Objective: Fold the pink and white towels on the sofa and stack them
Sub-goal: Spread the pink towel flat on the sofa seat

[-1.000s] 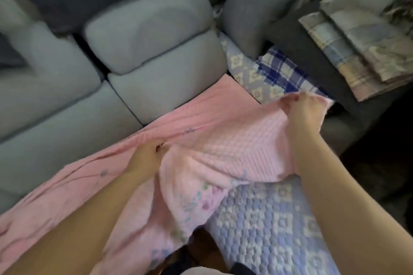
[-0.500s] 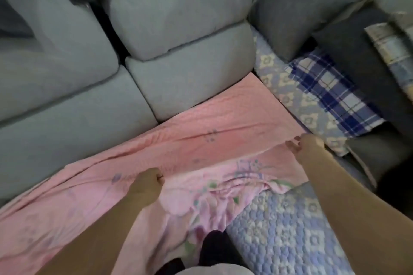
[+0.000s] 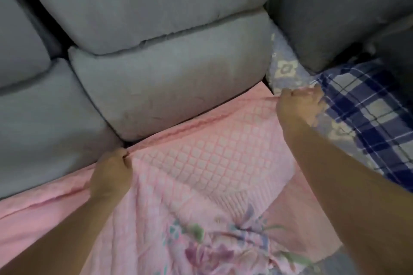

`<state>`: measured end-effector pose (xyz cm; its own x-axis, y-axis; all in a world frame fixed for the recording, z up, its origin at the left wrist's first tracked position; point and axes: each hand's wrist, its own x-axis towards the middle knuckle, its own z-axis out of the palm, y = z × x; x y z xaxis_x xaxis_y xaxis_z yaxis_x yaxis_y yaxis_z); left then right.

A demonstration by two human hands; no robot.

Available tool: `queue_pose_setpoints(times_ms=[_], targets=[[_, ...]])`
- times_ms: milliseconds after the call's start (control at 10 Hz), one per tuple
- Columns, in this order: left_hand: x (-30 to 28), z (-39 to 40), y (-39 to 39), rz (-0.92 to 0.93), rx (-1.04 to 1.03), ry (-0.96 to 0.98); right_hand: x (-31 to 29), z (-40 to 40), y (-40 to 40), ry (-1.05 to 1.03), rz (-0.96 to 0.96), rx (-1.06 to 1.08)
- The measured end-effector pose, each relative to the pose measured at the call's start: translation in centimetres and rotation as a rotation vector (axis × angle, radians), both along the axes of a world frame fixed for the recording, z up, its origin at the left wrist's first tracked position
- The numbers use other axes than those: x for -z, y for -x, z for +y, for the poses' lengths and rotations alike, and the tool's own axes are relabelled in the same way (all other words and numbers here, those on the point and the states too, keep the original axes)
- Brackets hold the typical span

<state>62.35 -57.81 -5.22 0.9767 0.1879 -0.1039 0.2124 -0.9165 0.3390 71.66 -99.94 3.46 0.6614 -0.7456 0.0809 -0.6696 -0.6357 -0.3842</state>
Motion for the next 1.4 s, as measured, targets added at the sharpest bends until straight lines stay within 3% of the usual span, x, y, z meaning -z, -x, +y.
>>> queue_pose_setpoints(times_ms=[100,200,300,500,600,800,900,1000,1200,1300,1400], targets=[[5.6,0.5,-1.7,0.054,-0.004,-0.144,7.6,-1.5,-4.2,-0.007,0.099,-0.187],[10.1,0.4,-3.4,0.047,0.059,-0.248,15.3,-2.4,-7.9,-0.114,0.153,-0.216],[11.7,-0.7,-5.5,0.016,0.090,-0.240,20.1,-3.5,-10.2,-0.148,0.197,-0.343],[13.4,-4.5,-8.7,0.044,0.098,-0.221,21.1,-7.2,-16.0,-0.042,0.188,-0.561],[15.3,-5.8,-9.1,0.051,0.143,-0.246,22.1,-8.3,-17.7,0.012,0.160,-0.537],[16.5,-5.0,-8.2,-0.014,0.263,-0.354,25.3,-9.6,-18.6,-0.035,0.315,-0.396],[16.0,-3.8,-7.4,0.008,0.317,-0.342,25.4,-10.3,-18.7,-0.202,0.326,-0.399],[14.7,-3.2,-5.9,-0.020,0.323,-0.221,23.3,-10.5,-17.9,-0.387,0.147,-0.349],[9.5,-1.9,0.3,0.046,0.084,0.127,16.1,-8.3,-10.5,-0.582,-0.010,-0.397],[4.9,-2.2,5.5,0.116,0.133,0.247,13.9,-8.2,-3.6,-0.671,0.072,-0.384],[0.6,-0.9,9.8,0.308,0.236,0.143,12.8,-7.4,6.2,-0.464,0.381,-0.538]])
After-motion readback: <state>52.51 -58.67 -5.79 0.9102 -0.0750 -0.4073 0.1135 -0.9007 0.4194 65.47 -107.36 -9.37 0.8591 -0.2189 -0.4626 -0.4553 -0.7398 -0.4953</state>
